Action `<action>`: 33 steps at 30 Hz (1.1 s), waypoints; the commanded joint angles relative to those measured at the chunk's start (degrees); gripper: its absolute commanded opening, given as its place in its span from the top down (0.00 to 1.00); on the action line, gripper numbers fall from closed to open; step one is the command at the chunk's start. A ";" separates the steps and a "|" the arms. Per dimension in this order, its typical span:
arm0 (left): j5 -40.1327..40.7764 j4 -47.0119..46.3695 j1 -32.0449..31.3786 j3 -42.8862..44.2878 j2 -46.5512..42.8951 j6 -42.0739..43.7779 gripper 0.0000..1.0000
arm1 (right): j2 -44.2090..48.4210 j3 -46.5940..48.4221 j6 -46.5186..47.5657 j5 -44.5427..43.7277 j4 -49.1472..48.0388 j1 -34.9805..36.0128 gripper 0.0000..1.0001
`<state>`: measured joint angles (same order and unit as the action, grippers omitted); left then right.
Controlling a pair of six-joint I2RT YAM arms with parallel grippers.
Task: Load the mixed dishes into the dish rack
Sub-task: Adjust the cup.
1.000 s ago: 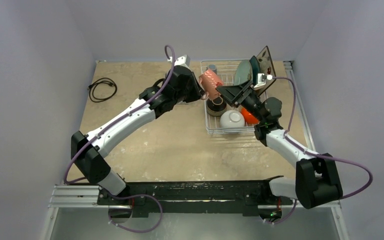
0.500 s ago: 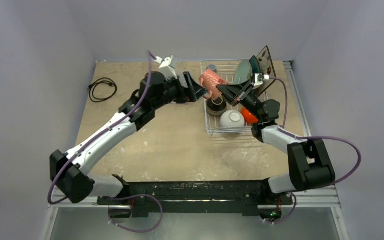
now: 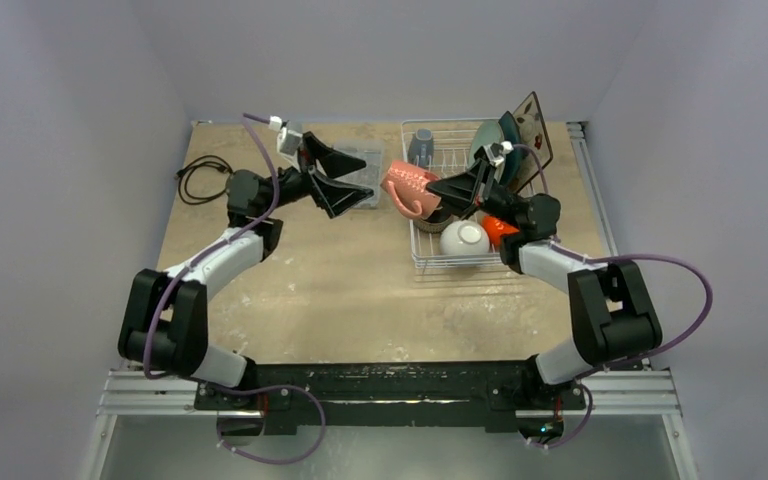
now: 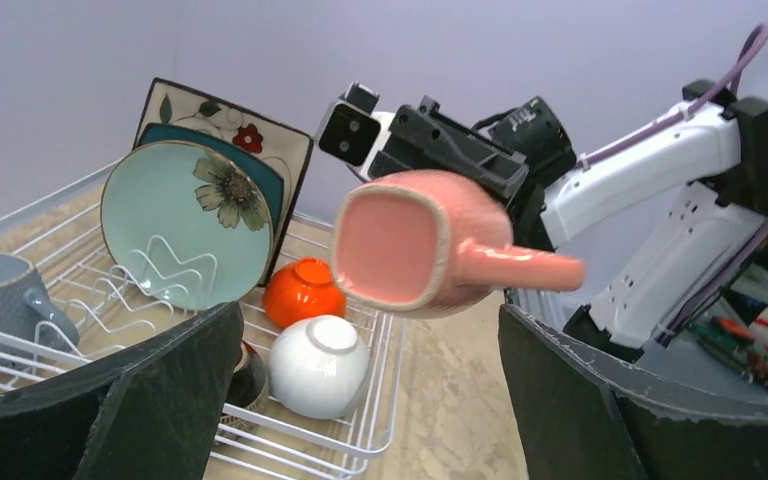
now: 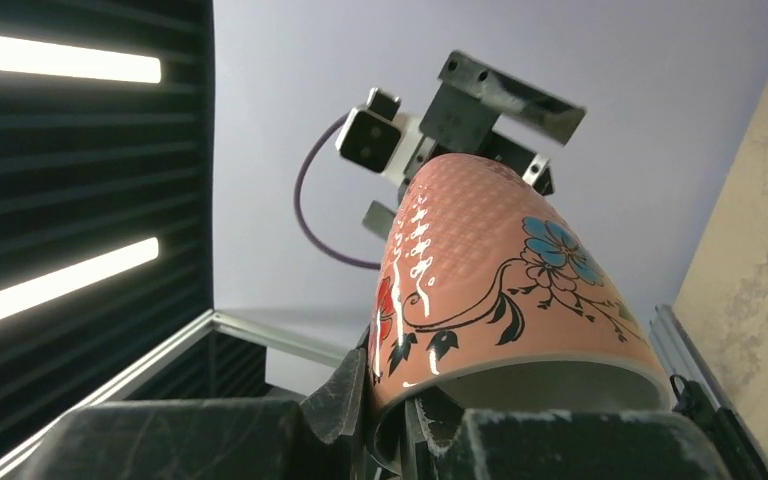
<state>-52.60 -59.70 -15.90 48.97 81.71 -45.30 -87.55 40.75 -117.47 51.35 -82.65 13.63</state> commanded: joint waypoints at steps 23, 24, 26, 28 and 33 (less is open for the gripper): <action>-24.19 -14.64 -9.71 10.19 3.56 15.94 0.17 | 5.04 8.09 -14.94 5.76 -18.91 7.61 1.00; -24.48 -18.28 -9.80 10.64 4.53 12.44 0.18 | 4.96 8.19 -14.82 5.77 -18.99 7.75 1.00; -25.72 -21.72 -10.37 11.62 5.77 9.29 0.20 | 4.49 8.20 -14.97 5.78 -19.53 7.96 1.00; -25.72 -21.84 -11.01 11.40 5.75 9.71 0.22 | 3.96 8.20 -15.26 5.93 -20.18 8.21 1.00; -23.73 -21.84 -11.14 10.48 4.77 11.15 0.55 | 3.81 8.16 -14.83 6.62 -20.20 8.24 1.00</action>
<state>-76.07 -77.56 -25.23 58.63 87.31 -33.43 -83.99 45.76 -120.40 59.51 -86.96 21.04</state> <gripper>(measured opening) 0.640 0.091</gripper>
